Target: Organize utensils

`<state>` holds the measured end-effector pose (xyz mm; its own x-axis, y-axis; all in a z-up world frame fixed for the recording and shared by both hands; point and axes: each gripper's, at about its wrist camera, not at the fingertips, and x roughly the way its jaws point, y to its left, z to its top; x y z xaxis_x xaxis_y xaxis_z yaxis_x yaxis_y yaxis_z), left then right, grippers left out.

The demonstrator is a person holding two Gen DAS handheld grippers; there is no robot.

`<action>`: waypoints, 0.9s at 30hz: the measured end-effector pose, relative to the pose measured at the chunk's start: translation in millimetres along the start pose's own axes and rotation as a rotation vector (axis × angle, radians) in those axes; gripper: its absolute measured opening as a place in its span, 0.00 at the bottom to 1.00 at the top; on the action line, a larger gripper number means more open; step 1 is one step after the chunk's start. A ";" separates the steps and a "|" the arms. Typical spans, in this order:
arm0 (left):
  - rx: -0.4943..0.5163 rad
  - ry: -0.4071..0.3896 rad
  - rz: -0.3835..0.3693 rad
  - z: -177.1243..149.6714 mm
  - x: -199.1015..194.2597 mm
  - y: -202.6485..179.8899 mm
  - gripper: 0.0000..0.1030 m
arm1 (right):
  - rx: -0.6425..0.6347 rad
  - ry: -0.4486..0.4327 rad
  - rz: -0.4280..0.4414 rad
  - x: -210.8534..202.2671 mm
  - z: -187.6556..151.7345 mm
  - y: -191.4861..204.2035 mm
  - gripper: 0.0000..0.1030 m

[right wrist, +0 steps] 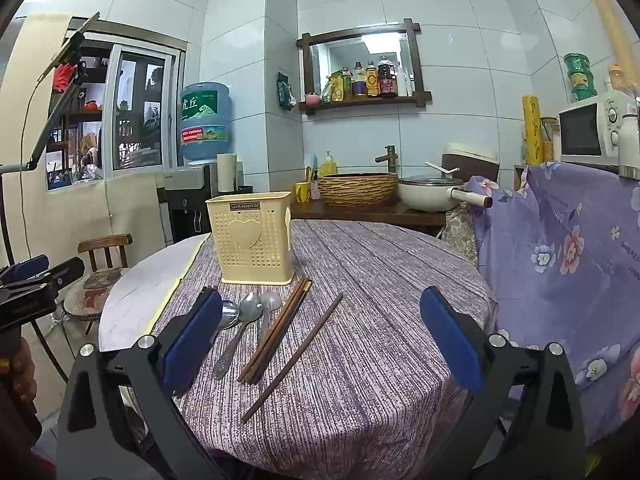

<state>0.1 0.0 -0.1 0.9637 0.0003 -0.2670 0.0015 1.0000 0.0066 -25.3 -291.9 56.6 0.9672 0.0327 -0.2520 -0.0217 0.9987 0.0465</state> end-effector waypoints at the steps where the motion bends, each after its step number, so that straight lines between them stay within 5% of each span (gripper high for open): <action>1: -0.001 0.002 -0.003 0.0 0.1 0.1 0.95 | 0.001 -0.006 0.001 -0.4 -0.3 -0.3 0.95; 27: 0.003 0.021 -0.005 -3.6 4.8 0.7 0.95 | 0.015 0.033 0.012 4.2 -4.7 -0.6 0.95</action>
<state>3.8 0.7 -4.8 0.9578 -0.0042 -0.2875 0.0069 0.9999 0.0082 -22.4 -292.1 51.0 0.9580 0.0465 -0.2829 -0.0295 0.9975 0.0641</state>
